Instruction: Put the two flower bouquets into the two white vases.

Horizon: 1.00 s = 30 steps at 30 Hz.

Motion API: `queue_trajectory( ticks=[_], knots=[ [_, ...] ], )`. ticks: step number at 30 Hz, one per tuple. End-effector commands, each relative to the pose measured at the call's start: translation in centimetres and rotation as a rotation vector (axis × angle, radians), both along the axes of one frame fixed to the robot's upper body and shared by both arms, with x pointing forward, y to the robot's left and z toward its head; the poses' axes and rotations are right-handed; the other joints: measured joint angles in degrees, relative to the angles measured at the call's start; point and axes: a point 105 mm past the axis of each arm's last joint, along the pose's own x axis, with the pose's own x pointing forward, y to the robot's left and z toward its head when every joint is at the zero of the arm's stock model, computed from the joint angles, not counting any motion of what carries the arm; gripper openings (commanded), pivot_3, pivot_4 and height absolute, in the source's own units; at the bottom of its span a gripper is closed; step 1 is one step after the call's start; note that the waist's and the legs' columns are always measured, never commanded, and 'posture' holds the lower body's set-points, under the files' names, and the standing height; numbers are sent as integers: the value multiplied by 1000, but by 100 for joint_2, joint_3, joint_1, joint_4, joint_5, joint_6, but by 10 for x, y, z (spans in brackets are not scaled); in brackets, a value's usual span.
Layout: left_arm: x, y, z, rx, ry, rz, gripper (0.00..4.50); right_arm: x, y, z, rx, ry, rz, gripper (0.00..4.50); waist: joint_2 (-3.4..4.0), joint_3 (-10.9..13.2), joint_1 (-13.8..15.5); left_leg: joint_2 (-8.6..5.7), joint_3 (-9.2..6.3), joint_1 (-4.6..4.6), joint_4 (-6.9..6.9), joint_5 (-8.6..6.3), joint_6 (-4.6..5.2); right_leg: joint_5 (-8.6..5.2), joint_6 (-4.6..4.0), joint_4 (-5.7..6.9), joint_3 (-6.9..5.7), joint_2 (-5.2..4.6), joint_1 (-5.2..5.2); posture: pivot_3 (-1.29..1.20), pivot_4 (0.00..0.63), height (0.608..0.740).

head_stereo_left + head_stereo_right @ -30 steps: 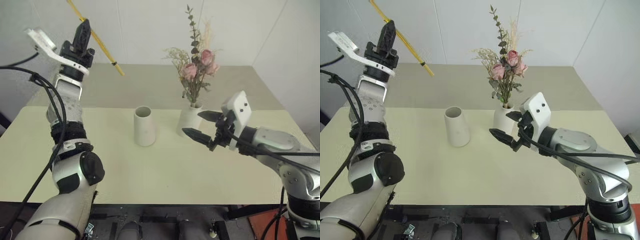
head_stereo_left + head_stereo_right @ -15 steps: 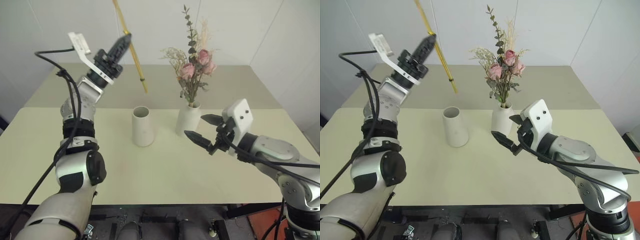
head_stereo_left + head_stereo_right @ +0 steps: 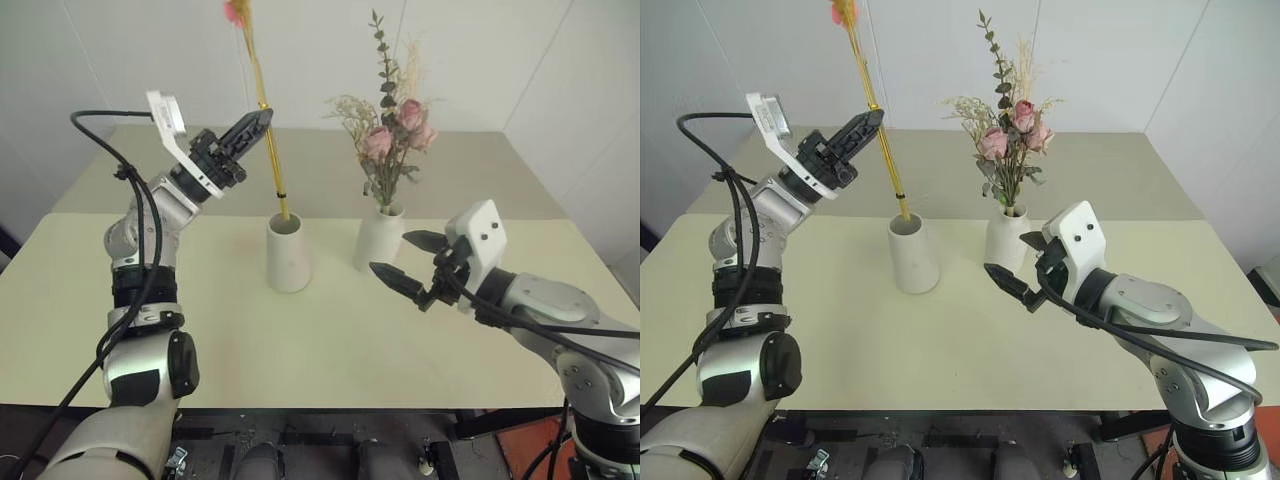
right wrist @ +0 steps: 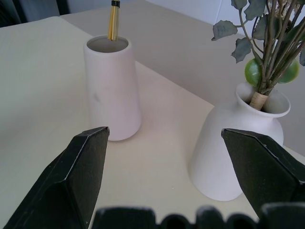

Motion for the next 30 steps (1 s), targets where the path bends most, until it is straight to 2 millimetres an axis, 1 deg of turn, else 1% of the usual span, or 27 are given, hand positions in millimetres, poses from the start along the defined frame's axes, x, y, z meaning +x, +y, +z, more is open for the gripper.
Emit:
queue_trajectory(
  ticks=[1, 5, 9, 11, 18, 21, 26, 30],
  knots=[
    [-10, -1, 3, 39, -47, -13, 53, -2, 1, 13, 19, -65, 8, 4500, 0, 0, 0, 0, 0, 1, 0, 0, 0, 0, 0, 0, 0, 0, 0, 0, 150, 740],
    [-11, -5, -12, 71, -39, -13, 53, 0, 0, 14, 21, -68, 9, 4500, 1, 0, 0, 0, 0, 7, 1, 0, 0, 0, 0, 4, 0, 0, 4, 0, 150, 740],
    [-11, -6, -21, 90, -65, 8, 53, 0, 1, 15, 23, -78, 17, 4500, 1, 0, 1, 0, 0, 5, 1, 0, 0, 0, 0, 2, 0, 0, 4, 0, 150, 740],
    [-11, -6, -23, 89, -77, 16, 53, -1, 2, 17, 27, -80, 27, 4500, 1, 0, 5, 0, 0, 3, 0, 0, 0, 0, 0, 0, 0, 0, 2, 0, 150, 740],
    [-17, -4, -25, 98, -112, -7, 53, -17, 8, 22, 52, -77, 143, 4500, 1, 0, 6, 0, 0, 5, 0, 0, 0, 0, 0, 1, 0, 0, 4, 0, 150, 740],
    [-24, -3, -28, 117, -124, -51, 710, -20, 9, 22, 48, -82, 164, 4500, 1, 0, -1, 0, 0, 4, 0, 0, 0, 0, 0, 0, 0, 0, 4, 0, 150, 740],
    [-27, 2, -30, 119, -128, -41, 2348, -20, 8, 22, 41, -83, 165, 4500, 1, 0, 0, 1, 0, 5, 1, 0, 0, 0, 0, 2, 0, 0, 4, 0, 150, 740],
    [-27, 5, -41, 194, -113, 2, 3731, -19, 6, 22, 29, -78, 168, 4500, 1, 0, -4, 0, 0, 6, 0, 0, 0, 0, 0, 1, 0, 0, 4, 0, 150, 740]
  ],
)
